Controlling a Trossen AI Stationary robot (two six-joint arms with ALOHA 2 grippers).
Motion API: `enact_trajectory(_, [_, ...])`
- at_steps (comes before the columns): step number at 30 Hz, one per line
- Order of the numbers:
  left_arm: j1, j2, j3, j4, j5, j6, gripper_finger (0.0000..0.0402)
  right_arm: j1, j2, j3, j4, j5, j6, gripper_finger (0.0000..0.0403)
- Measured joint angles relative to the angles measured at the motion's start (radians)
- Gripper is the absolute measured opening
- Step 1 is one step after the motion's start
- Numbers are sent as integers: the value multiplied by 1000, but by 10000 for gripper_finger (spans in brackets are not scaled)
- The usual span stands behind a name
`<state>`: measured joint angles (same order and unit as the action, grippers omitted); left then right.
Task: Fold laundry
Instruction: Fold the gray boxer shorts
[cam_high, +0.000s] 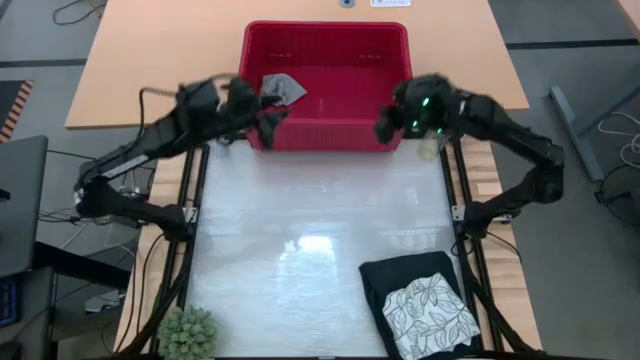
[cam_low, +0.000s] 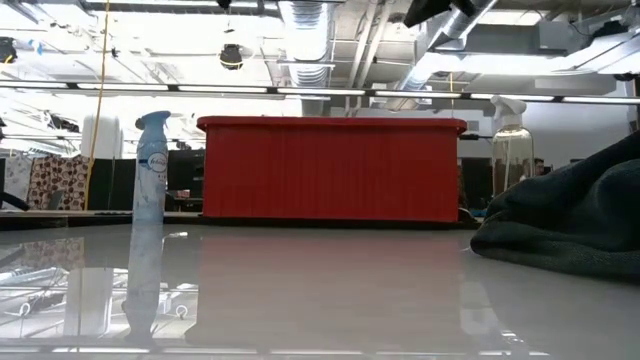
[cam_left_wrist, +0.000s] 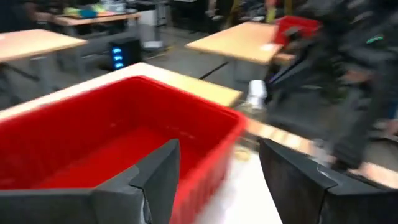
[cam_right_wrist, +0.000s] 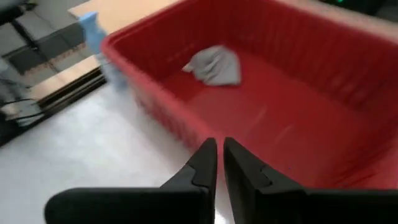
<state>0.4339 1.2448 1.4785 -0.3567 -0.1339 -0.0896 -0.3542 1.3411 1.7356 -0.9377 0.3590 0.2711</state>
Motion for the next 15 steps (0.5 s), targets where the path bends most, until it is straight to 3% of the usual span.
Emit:
enact_trajectory(6, [188,257,317,-106,8,67,210,-163,-1,37,7,-19,-195,55])
enact_trajectory(10, [291,442,523,-196,138,90,212,-249,1,37,8,-37,-241,55])
enact_trajectory(15, [378,646,738,-267,137,186,228,-331,7,36,7,-177,-247,55])
